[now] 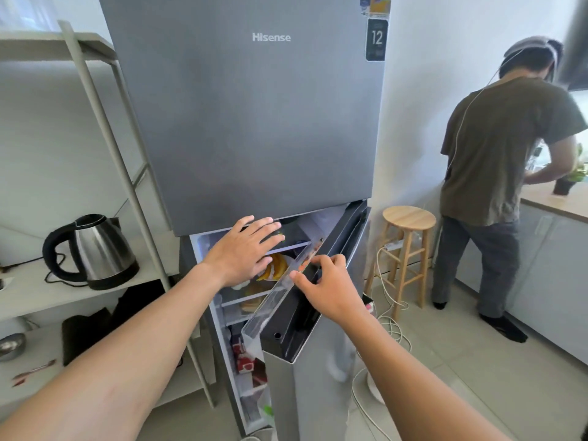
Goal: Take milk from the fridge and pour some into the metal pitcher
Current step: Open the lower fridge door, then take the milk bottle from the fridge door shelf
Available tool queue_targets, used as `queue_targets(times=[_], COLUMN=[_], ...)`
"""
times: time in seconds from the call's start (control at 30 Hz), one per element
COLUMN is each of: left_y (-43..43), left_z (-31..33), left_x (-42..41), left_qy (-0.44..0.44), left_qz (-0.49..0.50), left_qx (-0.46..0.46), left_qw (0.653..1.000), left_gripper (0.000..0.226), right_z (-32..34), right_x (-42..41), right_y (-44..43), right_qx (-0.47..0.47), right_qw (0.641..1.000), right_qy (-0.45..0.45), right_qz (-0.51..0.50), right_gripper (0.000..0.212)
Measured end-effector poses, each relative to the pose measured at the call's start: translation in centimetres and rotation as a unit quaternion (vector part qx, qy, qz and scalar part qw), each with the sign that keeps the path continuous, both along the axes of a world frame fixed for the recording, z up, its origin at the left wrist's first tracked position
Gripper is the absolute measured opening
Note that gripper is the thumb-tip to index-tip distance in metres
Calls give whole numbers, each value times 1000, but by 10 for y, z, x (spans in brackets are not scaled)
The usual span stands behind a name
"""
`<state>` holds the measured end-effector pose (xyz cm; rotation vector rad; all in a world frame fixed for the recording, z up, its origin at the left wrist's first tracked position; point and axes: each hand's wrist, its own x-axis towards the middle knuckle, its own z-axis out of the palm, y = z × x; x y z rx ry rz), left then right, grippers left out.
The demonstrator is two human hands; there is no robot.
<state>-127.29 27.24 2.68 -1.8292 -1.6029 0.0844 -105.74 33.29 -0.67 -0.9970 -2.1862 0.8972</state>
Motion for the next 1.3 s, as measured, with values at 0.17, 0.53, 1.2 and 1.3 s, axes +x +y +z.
queue_targets(times=[0.17,0.53,1.2,1.3], left_y=[5,40,106,106], left_z=[-16,-44,-97,-103], left_x=[47,148,311,317], left_qy=[-19,-7,-129,-117], left_qz=[-2,-36,-73,-80], left_qx=[-39,-161,-327,-287], left_qw=[999,986,933,947], left_gripper=[49,66,26,22], right_z=[-3,17,-14,-19], right_x=[51,167,314,311], right_y=[1,30,64,62], right_qx=[-19,-28,204,205], right_qw=[1000,994,898,886], right_qy=[-13,-102,-333,-358], right_qz=[3,-33,-201,-212], right_gripper=[59,55,56,66])
